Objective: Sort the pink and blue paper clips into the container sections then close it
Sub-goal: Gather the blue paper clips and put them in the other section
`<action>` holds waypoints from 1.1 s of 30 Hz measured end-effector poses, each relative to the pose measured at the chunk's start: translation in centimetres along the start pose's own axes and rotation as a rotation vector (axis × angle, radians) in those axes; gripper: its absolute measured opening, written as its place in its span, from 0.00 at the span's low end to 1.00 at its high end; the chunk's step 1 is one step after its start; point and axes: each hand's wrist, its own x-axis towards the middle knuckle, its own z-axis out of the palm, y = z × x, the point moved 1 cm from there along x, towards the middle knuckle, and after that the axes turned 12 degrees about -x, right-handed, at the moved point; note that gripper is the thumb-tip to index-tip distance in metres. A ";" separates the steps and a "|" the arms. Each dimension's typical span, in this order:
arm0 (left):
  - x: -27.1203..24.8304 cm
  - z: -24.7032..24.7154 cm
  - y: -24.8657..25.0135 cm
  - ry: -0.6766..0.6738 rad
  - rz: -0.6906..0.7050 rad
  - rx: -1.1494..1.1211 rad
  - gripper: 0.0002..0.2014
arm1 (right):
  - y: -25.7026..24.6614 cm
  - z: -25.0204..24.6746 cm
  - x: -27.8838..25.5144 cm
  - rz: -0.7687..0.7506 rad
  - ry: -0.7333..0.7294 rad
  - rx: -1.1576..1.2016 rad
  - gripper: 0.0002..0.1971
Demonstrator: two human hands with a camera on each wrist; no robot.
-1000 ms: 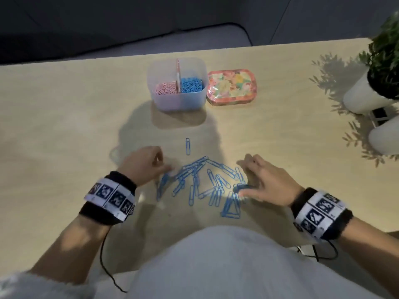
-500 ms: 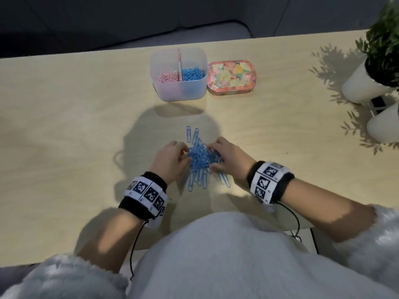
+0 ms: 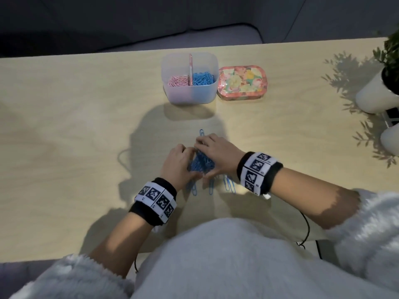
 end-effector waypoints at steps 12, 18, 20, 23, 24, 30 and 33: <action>1.3 -0.4 0.5 -0.054 0.146 0.101 0.09 | -0.7 1.0 -1.7 0.192 0.216 -0.085 0.11; 1.7 -1.8 0.5 -0.072 0.063 -0.008 0.09 | 3.1 -1.0 -1.9 0.380 0.212 0.456 0.11; 1.7 -2.1 0.4 -0.057 0.041 -0.046 0.08 | 4.6 -3.1 -1.8 0.415 0.269 0.589 0.08; 1.8 -2.6 0.5 -0.032 0.030 -0.104 0.08 | 7.2 -6.8 -0.4 0.462 0.332 0.726 0.04; 1.9 -2.8 0.6 -0.018 0.031 -0.130 0.08 | 7.9 -8.0 0.4 0.496 0.361 0.735 0.08; 3.8 -5.2 1.8 0.063 0.001 -0.373 0.06 | 11.2 -12.1 5.8 0.681 0.446 0.796 0.05; 6.0 -7.5 3.0 0.149 0.004 -0.409 0.08 | 11.5 -12.7 7.1 0.686 0.401 0.780 0.06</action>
